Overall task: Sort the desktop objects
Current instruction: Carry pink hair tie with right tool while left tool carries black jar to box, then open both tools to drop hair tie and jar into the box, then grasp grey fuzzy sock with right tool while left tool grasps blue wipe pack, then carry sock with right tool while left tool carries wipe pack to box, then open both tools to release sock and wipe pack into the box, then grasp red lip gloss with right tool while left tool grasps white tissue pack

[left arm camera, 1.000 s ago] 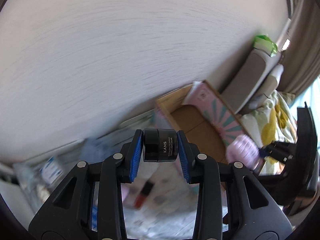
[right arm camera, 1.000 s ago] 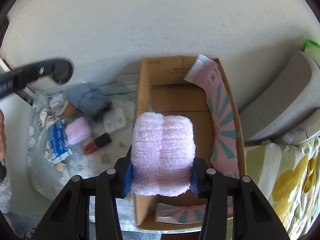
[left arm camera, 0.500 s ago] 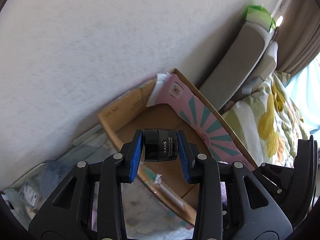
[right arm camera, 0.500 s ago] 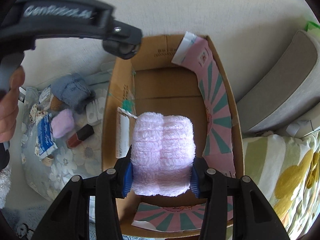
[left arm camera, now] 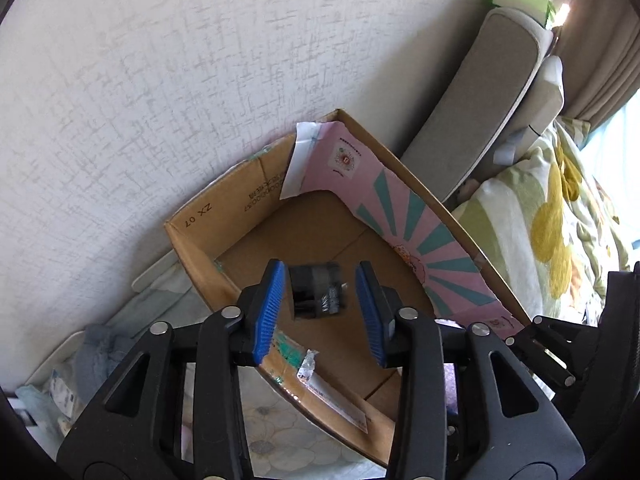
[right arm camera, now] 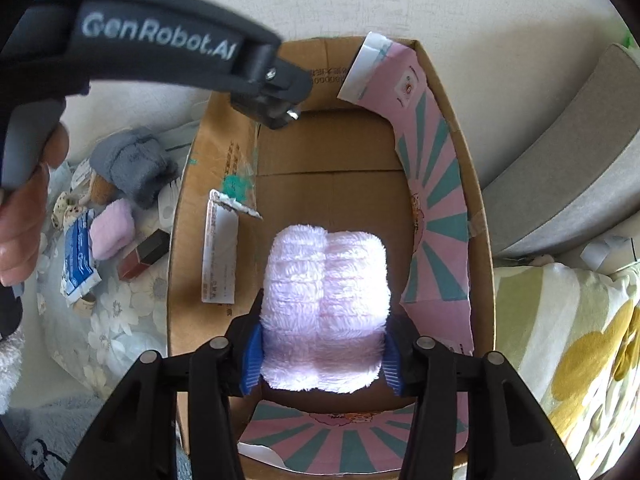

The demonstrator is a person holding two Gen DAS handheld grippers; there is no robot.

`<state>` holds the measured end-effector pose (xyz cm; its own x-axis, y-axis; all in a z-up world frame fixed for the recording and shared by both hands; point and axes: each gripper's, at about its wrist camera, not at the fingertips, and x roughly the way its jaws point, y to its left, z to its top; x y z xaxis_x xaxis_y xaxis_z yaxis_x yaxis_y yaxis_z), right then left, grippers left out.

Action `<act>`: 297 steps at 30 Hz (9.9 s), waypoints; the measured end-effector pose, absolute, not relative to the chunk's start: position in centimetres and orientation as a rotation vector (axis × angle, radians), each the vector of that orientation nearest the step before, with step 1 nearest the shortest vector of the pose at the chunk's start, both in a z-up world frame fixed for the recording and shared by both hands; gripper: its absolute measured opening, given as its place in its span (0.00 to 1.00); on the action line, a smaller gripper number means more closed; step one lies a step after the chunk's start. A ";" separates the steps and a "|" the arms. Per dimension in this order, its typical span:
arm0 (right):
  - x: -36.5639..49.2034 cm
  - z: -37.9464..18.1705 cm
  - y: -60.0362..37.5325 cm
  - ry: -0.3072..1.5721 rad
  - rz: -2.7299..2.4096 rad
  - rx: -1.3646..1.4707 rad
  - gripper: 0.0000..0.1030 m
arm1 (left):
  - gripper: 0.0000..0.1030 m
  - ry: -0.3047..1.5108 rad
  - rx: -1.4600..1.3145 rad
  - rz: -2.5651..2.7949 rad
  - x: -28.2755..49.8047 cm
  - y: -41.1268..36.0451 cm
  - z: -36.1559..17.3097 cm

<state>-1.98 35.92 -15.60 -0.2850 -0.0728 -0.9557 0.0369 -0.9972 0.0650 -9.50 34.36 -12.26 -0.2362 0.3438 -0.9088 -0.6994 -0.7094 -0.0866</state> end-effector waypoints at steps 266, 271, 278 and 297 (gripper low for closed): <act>-0.6 -9.1 20.5 0.050 -2.387 1.502 0.87 | 1.00 0.230 -1.410 2.514 -2.3 -5.9 -8.3; 0.1 -12.2 18.1 0.032 -2.325 1.524 0.87 | 0.96 0.133 -1.561 2.460 -1.0 -7.5 -13.6; -0.4 -16.1 16.3 0.114 -2.331 1.472 0.87 | 0.95 0.123 -1.577 2.471 0.0 -6.8 -17.8; -2.7 -21.8 15.5 0.332 -2.270 1.399 0.86 | 0.84 0.006 -1.688 2.484 0.3 -5.8 -24.1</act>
